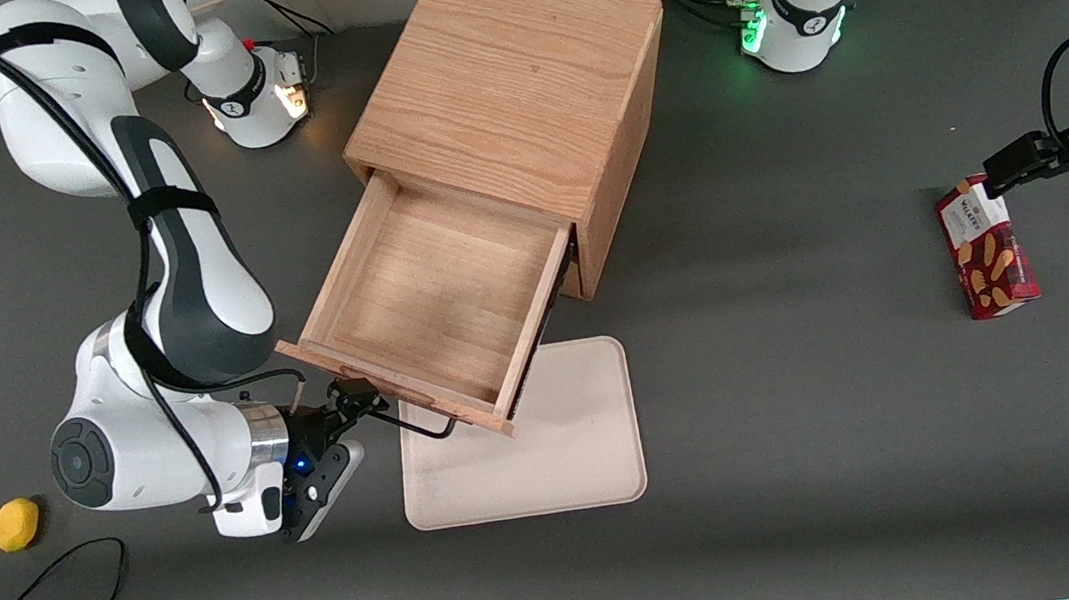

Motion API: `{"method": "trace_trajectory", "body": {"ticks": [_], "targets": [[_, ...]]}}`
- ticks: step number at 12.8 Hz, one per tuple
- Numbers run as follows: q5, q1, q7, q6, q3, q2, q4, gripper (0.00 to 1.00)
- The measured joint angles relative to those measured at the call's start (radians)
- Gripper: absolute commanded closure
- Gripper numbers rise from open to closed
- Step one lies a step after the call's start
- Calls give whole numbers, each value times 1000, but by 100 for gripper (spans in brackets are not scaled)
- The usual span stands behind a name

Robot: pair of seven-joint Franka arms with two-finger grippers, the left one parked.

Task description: Open upper drawer

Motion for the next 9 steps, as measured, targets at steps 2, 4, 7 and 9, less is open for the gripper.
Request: {"method": "trace_trajectory", "body": {"ticks": [2, 4, 7, 9], "targets": [[-8, 0, 0, -43, -1, 0, 22, 0], [-12, -1, 0, -85, -6, -3, 47, 0], [-57, -2, 0, -135, -11, -16, 72, 0], [-89, -3, 0, -177, -15, -38, 80, 0]]}}
